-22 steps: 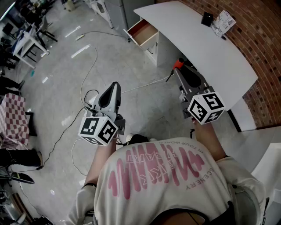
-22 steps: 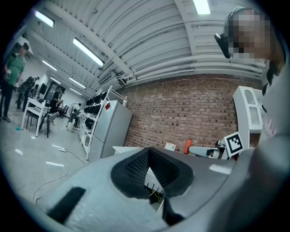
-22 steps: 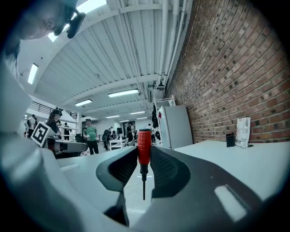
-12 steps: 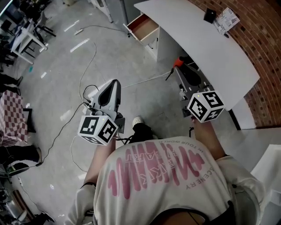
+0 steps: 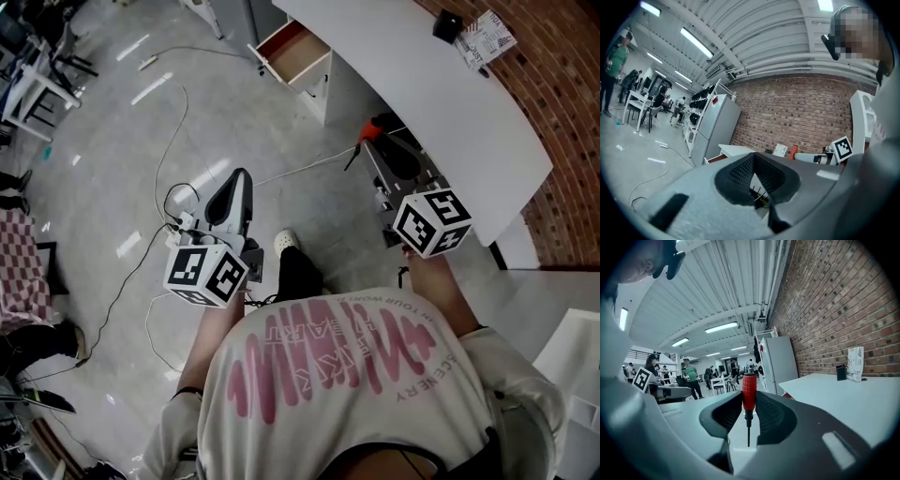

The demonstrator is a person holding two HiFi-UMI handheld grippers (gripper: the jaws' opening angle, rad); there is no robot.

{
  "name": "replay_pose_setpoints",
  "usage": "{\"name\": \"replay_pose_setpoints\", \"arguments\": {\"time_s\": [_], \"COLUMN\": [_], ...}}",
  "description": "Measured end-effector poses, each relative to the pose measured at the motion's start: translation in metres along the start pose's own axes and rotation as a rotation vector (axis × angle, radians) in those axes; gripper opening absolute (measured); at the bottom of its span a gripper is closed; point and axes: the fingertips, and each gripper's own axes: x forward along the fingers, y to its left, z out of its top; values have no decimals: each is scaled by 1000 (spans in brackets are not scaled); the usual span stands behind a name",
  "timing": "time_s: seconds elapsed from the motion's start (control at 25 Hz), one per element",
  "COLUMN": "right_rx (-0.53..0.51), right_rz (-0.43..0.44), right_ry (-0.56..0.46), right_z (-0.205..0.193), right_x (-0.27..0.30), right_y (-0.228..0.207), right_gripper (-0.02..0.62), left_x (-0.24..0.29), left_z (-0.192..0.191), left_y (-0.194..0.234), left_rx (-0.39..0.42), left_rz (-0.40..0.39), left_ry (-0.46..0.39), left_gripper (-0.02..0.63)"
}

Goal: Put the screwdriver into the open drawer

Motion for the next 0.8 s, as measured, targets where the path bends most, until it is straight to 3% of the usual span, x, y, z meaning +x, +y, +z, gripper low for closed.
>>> {"name": "replay_pose_setpoints", "arguments": {"time_s": [0.44,0.8], "right_rx": [31,23], "right_rz": [-59,-67], "right_ry": [-26,-51], "right_z": [45,66], "right_x": [119,211], "right_y": [-43,-51], "right_gripper": [106,106], "left_x": [106,159], "left_z": [59,100], "left_y": [78,143], "left_rx": [-2,33], "left_rz": [-75,-116], "left_ry": [-3,-27], "left_gripper": [5,5]}}
